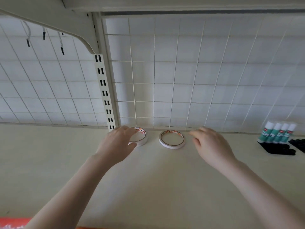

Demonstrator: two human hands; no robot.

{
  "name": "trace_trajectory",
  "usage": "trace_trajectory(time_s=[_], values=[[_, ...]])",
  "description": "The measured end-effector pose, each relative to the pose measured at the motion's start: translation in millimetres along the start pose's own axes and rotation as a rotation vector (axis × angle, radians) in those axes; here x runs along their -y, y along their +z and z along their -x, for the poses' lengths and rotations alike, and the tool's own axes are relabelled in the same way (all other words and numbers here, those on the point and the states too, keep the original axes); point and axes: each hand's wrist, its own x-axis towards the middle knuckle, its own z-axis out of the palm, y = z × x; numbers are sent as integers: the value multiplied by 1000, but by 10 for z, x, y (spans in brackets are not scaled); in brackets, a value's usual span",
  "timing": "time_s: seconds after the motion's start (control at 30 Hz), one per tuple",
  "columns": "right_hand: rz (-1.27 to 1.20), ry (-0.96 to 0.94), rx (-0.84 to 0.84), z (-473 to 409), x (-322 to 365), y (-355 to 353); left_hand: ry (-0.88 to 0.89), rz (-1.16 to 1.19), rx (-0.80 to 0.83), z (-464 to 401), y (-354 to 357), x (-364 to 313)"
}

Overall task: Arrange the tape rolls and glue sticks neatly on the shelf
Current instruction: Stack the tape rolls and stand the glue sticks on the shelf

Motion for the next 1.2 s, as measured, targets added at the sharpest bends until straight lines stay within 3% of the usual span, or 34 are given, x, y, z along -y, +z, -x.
trace_trajectory(time_s=[0.3,0.43,0.73,0.97,1.2], values=[[87,50,8,651,-487,-323,-137,25,-45,639,98,-758],[54,19,-76,1011,-654,-356,-131,41,-56,873,164,-1056],[95,172,-287,2015,-917,-659,-8,110,-74,1174,186,-1613],[190,357,-285,2716,-1224,-1036,98,201,-49,1338,264,-2205],[251,476,-339,3232,-1812,-1479,242,265,-23,1368,319,-3213]])
